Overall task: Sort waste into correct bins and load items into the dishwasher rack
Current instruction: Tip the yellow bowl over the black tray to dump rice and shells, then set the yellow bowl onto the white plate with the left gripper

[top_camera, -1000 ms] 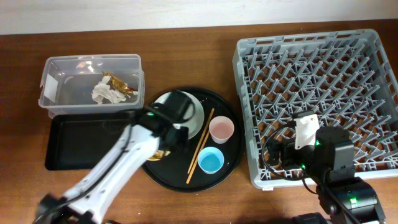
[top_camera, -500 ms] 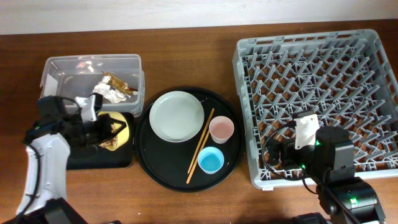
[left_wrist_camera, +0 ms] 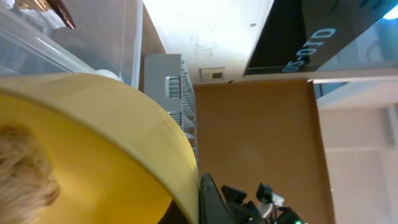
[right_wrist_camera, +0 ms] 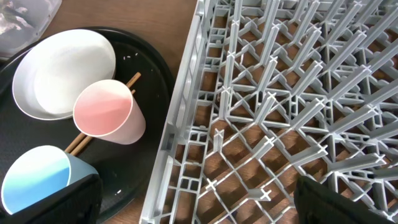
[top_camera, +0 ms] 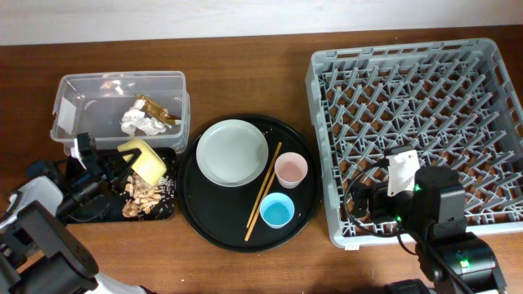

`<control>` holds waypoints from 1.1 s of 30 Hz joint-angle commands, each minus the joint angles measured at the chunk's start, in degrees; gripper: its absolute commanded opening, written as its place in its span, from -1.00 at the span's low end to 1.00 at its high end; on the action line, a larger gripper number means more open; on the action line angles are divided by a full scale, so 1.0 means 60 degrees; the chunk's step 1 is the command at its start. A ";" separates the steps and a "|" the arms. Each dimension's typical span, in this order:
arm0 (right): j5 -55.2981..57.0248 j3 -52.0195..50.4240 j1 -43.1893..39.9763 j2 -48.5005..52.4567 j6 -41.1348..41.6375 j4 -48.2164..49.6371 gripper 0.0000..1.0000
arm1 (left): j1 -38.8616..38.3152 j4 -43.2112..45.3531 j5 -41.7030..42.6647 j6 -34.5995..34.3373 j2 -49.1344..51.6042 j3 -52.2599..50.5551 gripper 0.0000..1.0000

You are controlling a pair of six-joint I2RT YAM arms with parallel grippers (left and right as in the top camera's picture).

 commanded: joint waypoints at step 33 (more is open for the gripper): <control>-0.0084 0.0168 0.0044 0.0025 0.0076 -0.0036 0.97 | -0.7475 0.3198 -1.0429 -0.0991 -0.3486 0.0069 -1.00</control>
